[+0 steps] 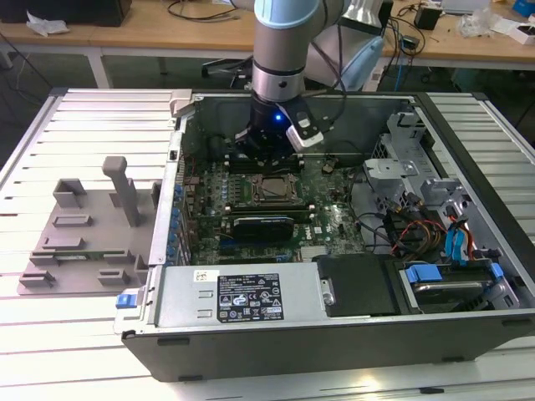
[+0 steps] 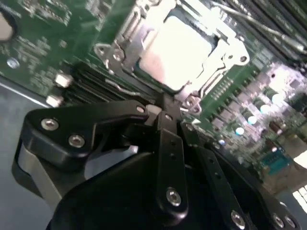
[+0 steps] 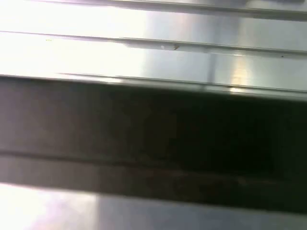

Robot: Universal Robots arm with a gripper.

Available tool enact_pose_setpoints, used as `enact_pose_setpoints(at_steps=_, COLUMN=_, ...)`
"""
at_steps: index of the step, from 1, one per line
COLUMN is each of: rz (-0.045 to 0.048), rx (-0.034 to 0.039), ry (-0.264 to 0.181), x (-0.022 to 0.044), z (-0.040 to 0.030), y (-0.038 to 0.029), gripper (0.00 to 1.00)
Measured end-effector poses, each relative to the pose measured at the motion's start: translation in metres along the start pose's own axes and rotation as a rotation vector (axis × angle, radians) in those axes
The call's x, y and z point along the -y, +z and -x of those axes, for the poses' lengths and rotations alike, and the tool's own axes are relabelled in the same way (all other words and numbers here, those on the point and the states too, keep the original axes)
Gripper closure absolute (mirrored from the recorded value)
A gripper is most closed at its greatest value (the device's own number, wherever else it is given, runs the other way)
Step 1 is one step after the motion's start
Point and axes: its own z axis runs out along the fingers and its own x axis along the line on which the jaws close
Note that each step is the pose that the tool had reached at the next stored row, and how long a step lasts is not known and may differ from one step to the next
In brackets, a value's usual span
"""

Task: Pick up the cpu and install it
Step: 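Install the first cpu locking lever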

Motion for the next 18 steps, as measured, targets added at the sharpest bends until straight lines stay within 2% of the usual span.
enact_pose_setpoints(at_steps=2, rz=0.0003, rx=0.0002, ry=0.000, x=-0.0007, z=-0.0058, y=0.0003, gripper=0.89)
enact_pose_setpoints(at_steps=4, rz=0.0005, rx=0.0003, ry=0.000, x=-0.0012, z=-0.0087, y=0.0005, gripper=0.89)
enact_pose_setpoints(at_steps=10, rz=0.0005, rx=0.0002, ry=0.000, x=-0.0039, z=-0.0085, y=0.0006, gripper=0.89)
enact_pose_setpoints(at_steps=14, rz=0.0004, rx=0.0001, ry=0.000, x=-0.0042, z=-0.0064, y=0.0005, gripper=0.89)
enact_pose_setpoints(at_steps=18, rz=0.0004, rx=-0.0004, ry=0.000, x=-0.0035, z=0.0017, y=0.0003, gripper=0.89)
